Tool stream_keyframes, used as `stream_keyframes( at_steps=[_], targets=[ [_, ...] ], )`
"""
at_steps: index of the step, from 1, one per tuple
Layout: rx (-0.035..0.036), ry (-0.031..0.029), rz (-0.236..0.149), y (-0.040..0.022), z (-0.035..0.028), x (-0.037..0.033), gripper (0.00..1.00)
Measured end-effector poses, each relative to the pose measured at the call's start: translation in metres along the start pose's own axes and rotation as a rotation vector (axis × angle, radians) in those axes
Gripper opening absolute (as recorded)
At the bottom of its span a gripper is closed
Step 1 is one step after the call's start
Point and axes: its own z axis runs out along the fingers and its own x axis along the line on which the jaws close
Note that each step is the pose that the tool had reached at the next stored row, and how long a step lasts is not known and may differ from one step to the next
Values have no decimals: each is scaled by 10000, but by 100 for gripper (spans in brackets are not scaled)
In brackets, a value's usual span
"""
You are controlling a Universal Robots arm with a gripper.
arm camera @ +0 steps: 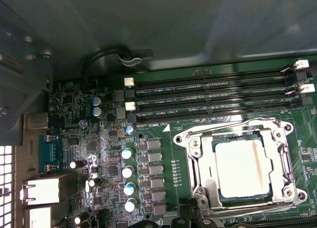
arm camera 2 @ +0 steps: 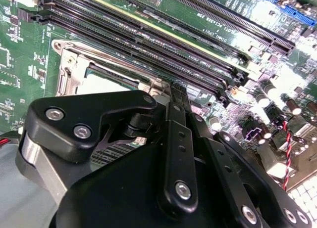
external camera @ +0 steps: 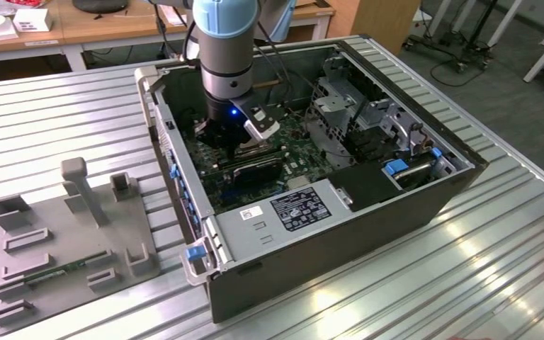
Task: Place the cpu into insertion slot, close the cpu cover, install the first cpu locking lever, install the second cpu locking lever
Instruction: 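Install the second cpu locking lever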
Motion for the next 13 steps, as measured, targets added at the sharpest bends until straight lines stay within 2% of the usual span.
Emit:
stream_keyframes(
  at_steps=[9, 13],
  targets=[
    [-4, -3, 0, 1, -1, 0, 10],
    [-7, -6, -1, 4, -23, -3, 10]
  ],
)
